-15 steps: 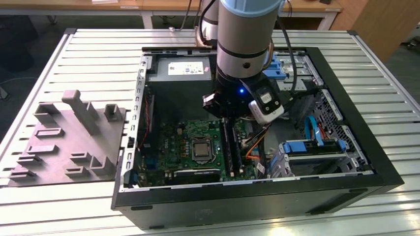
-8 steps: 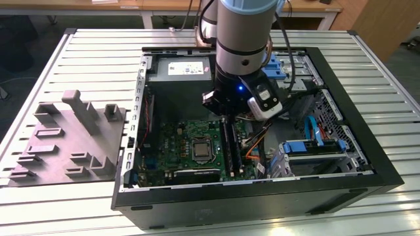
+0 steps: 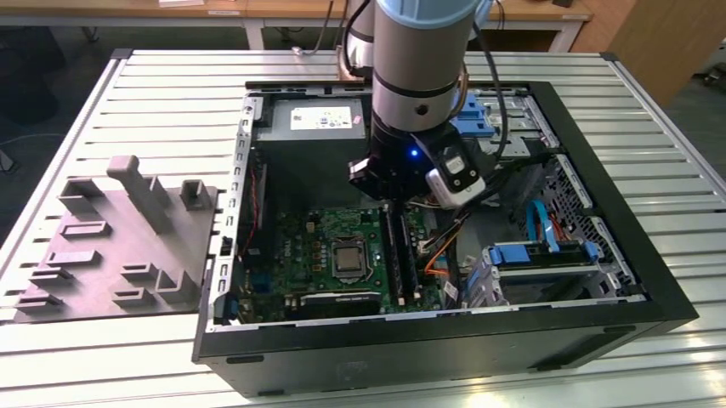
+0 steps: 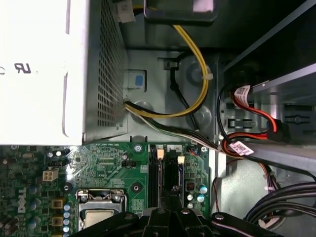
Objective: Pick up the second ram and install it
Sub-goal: 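Press down the second ram until it locks into place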
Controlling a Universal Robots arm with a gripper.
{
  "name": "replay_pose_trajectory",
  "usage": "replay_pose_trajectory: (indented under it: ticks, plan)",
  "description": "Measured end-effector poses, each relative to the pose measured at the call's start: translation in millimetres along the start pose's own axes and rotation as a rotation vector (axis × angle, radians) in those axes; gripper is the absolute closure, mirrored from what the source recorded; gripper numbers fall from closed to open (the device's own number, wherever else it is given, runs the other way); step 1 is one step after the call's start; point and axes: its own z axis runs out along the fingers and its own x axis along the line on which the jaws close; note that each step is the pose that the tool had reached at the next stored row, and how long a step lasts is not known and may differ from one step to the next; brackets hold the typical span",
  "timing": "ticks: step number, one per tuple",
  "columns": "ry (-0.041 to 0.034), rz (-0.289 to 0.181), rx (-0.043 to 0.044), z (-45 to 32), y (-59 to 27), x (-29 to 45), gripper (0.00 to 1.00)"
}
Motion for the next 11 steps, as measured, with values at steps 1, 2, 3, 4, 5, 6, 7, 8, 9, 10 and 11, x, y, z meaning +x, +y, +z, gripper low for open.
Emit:
replay_pose_trajectory:
  ticks: [1,2,3,4,5,6,7,8,9,10,11]
  plan:
    - [-0.0001,0.0,-0.0002,1.2,0.0,0.1,0.9]
    - [0.0,0.0,0.0,1.4,-0.1,0.1,0.9]
    - [-0.0001,0.0,0.0,1.4,-0.1,0.1,0.9]
    - [0.0,0.0,0.0001,1.4,-0.1,0.1,0.9]
    - [0.0,0.0,0.0002,1.4,0.0,0.1,0.9]
    - [-0.0001,0.0,-0.0001,1.6,0.3,0.5,0.9]
    - [-0.0002,0.0,0.0001,1.8,1.0,0.9,0.9]
    - [-0.0002,0.0,0.0,2.0,1.7,1.4,0.9]
    - [-0.0002,0.0,-0.0001,2.3,2.4,1.7,0.9]
    - [-0.0003,0.0,-0.0002,2.7,2.7,1.7,0.9]
    - [-0.0003,0.0,-0.0002,3.2,3.1,1.7,0.9]
